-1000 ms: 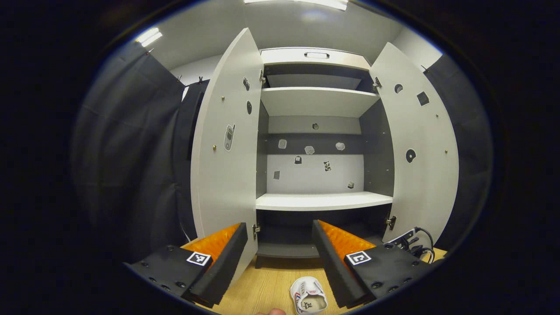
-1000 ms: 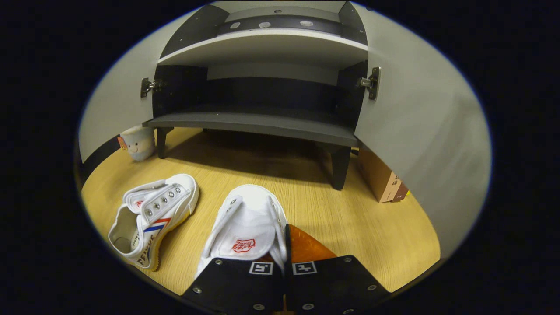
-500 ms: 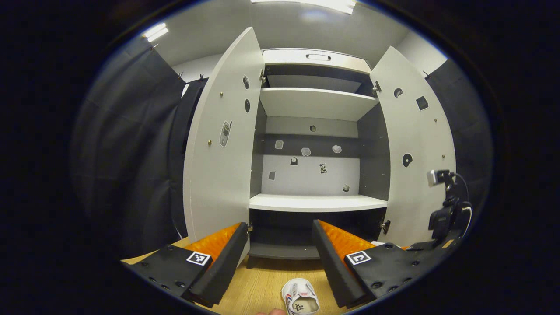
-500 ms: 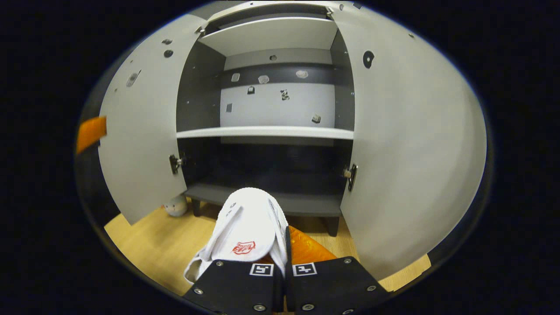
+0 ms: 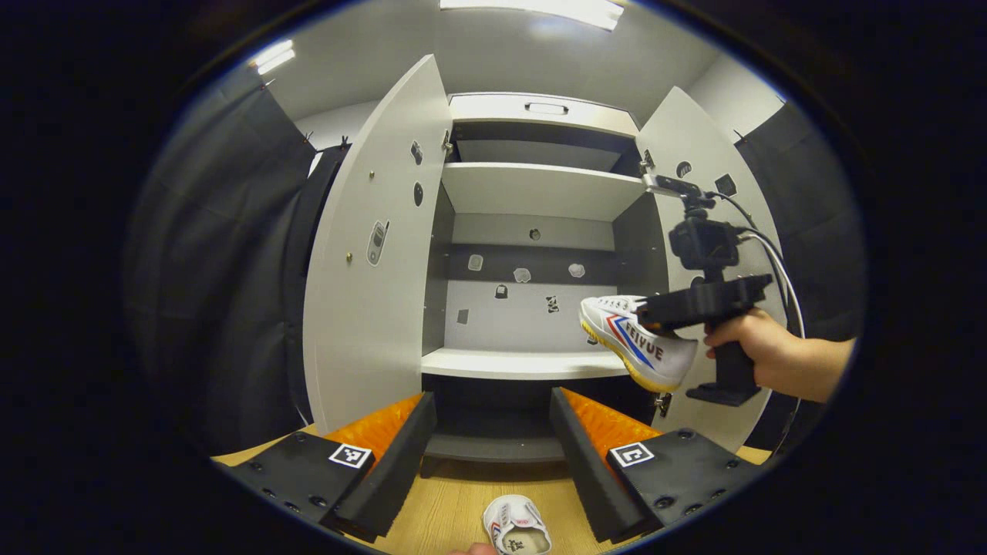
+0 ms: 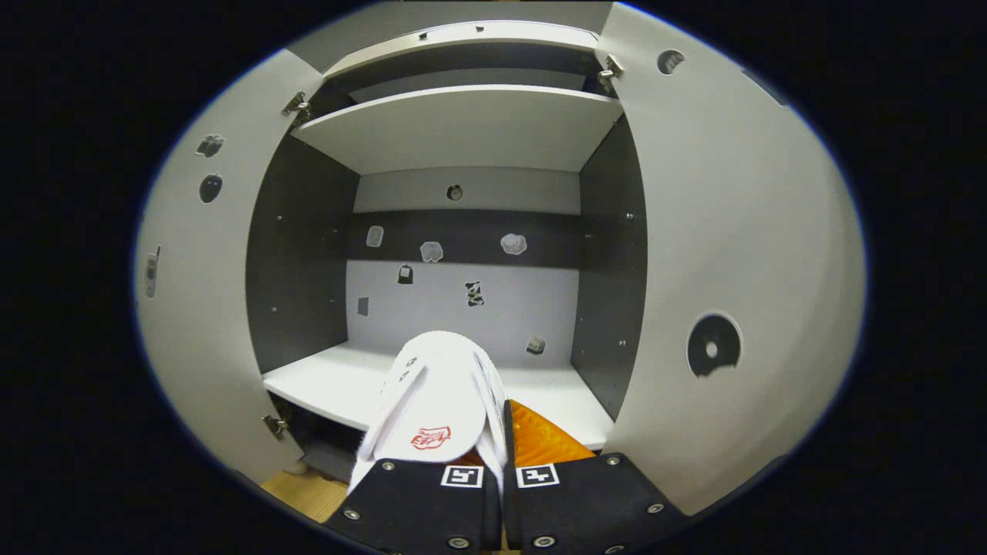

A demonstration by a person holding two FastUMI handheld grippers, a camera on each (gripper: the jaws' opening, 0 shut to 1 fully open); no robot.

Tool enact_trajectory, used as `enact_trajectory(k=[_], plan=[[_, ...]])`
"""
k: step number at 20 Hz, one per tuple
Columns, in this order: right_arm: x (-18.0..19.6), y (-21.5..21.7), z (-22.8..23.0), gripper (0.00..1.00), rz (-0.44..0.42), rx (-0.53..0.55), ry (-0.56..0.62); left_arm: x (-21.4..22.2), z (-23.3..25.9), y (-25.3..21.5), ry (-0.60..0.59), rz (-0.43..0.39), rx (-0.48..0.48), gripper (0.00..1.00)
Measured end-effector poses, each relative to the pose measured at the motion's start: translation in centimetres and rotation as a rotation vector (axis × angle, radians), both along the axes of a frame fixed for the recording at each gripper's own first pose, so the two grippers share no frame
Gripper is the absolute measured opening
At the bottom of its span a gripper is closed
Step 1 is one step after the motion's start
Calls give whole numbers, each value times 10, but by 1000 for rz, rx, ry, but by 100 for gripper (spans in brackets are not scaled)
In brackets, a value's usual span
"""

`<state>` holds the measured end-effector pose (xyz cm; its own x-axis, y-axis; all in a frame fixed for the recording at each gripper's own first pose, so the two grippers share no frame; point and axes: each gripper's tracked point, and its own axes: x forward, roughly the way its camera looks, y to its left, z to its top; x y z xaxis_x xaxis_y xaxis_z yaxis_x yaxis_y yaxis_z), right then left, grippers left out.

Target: Grab one shoe with the right hand and put it into the shoe cabinet, grab the other shoe with the left hand and put it into the shoe cabinet; then close the right door with the right hand and the left door with the left hand.

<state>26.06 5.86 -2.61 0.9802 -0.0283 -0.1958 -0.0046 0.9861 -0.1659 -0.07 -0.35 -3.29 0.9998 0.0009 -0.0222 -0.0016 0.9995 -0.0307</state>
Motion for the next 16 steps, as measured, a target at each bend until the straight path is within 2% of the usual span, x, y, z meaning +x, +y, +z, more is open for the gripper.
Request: enact_trajectory(k=[3,6,7,10,12,13,14,16], plan=[[66,-2,-8,1,-46,-55,48,1,-1,2,7,6,-12,96],[103,-8,-30,1,-101,-123,114,1,-4,7,19,19,-14,94],[112,-9,-39,1,-112,-138,147,0,-4,9,23,22,-17,96],[127,-7,-64,1,-114,-129,255,0,-6,16,27,39,-17,94],[131,-10,-73,2,-138,-141,285,0,-9,20,35,51,-14,94],[131,-11,-79,7,-138,-156,299,-1,-11,22,40,57,-13,94],[130,-10,-83,4,-138,-169,314,-2,-12,24,43,62,-13,96],[132,-10,-85,7,-146,-160,316,-2,-15,28,49,69,-14,96]])
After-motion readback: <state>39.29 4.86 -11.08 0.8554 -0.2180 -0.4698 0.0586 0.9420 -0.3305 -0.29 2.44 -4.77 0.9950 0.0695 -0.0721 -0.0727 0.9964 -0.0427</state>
